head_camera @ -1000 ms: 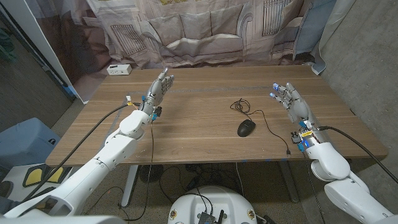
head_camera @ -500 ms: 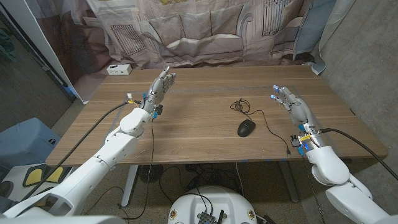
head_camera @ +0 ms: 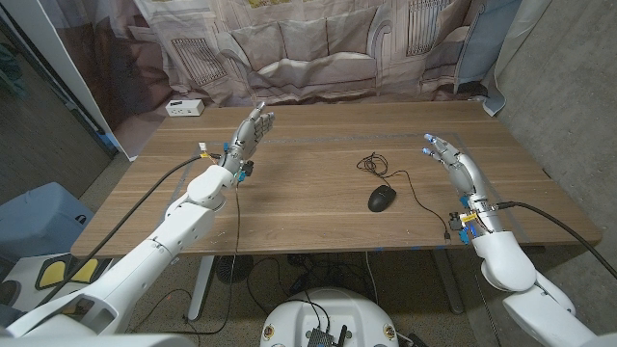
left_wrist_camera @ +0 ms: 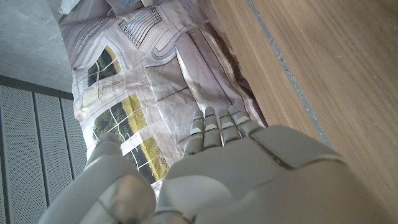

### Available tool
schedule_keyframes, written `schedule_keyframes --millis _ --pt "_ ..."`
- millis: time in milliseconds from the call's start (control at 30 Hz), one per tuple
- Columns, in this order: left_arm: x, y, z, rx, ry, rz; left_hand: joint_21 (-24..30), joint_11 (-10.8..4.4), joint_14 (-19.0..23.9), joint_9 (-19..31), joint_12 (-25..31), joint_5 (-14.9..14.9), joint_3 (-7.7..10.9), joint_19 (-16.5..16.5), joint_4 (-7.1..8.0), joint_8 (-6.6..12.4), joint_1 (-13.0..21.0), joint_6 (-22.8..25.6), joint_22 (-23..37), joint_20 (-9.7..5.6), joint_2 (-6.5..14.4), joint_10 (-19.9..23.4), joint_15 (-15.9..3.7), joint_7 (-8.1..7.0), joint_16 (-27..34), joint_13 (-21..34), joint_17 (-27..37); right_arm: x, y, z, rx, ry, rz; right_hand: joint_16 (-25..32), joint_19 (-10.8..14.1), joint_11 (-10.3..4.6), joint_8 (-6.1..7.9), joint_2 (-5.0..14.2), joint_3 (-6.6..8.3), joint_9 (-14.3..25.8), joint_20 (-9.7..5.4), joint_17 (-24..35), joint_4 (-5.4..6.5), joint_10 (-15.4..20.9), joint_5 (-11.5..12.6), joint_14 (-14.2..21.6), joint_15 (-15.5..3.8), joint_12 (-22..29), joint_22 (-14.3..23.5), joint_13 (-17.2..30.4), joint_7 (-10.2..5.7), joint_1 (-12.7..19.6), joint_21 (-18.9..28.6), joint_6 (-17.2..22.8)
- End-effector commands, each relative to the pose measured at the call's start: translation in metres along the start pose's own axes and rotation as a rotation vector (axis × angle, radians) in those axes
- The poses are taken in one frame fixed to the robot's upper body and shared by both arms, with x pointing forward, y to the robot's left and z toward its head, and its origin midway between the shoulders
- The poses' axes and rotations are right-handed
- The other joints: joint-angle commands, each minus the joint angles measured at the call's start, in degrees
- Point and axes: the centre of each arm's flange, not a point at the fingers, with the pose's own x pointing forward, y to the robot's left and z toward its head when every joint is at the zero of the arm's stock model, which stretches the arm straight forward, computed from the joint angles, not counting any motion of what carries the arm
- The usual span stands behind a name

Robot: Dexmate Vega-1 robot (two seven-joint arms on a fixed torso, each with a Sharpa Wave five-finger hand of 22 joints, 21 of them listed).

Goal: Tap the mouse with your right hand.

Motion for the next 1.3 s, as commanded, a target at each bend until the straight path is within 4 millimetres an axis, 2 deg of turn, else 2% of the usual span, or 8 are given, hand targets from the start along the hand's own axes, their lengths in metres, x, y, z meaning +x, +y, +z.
schedule_keyframes --millis 33,233,333,500,1300 --pt "0.001 -0.002 0.0 0.018 0.003 -0.003 -0.21 0.05 -0.33 0.07 -0.2 -0.23 0.24 -0.37 -0.38 -0.25 0.36 0.43 0.27 0.19 0.08 0.59 -0.23 -0.01 -0.03 0.13 0.26 -0.006 0.003 0.007 -0.132 -0.022 -0.018 0.01 0.23 -0.52 0.16 -0.1 0.11 0.09 -0.1 0.16 -0.22 0.18 0.39 0.26 -0.61 -0.24 0.32 0.33 -0.17 0.82 -0.3 0.53" --pt "0.001 -0.003 0.001 0.018 0.002 -0.005 -0.21 -0.18 -0.29 0.07 -0.23 -0.28 0.29 -0.37 -0.47 -0.24 0.44 0.61 0.28 0.3 0.17 0.7 -0.39 -0.38 -0.02 0.14 0.26 -0.006 0.003 0.01 -0.19 -0.031 -0.018 -0.29 -0.11 -0.69 -0.76 -0.21 -0.07 0.09 -0.1 0.2 -0.19 0.09 0.5 0.07 -0.62 -0.52 0.33 0.34 -3.21 0.77 -0.72 -1.51" --pt "0.001 -0.005 -0.001 -0.009 -0.002 -0.014 -0.02 -0.38 0.3 0.07 -0.22 -0.33 0.35 0.13 -0.58 -0.06 0.54 1.26 0.28 0.54 0.27 0.94 -0.81 -0.73 0.2 0.14 0.26 -0.007 0.004 0.012 -0.217 -0.026 -0.032 -0.32 -0.61 -1.14 -0.82 -0.37 -0.26 0.09 0.05 0.25 -0.11 0.34 0.53 0.15 -0.66 -0.51 0.35 0.34 -3.97 0.55 -1.01 -1.69" --pt "0.001 -0.007 -0.003 0.023 0.019 -0.014 0.04 -0.61 0.5 0.07 -0.21 -0.37 0.38 0.3 -0.65 -0.02 0.59 1.51 0.28 0.58 0.34 1.08 -0.91 -0.67 0.24 0.14 0.25 -0.007 0.003 0.012 -0.246 -0.021 -0.036 -0.22 -1.1 -2.21 -0.44 -0.78 -0.6 0.08 0.27 0.27 -0.04 1.47 0.65 0.85 -1.44 -0.27 0.38 0.32 -4.26 0.2 -1.27 -0.74" --pt "0.003 -0.012 0.002 0.079 0.014 -0.014 -0.11 -0.53 0.56 0.09 -0.37 -0.49 0.54 0.1 -0.94 -0.17 0.81 1.76 0.28 0.91 0.61 1.23 -0.92 -0.6 0.13 0.15 0.25 -0.005 0.012 0.026 -0.592 -0.083 -0.013 -0.86 -1.71 -3.12 -0.31 -0.31 -0.45 0.06 -0.7 0.18 -0.01 0.98 0.99 0.07 -1.95 -0.83 0.38 0.27 -4.73 0.39 -1.58 0.03"
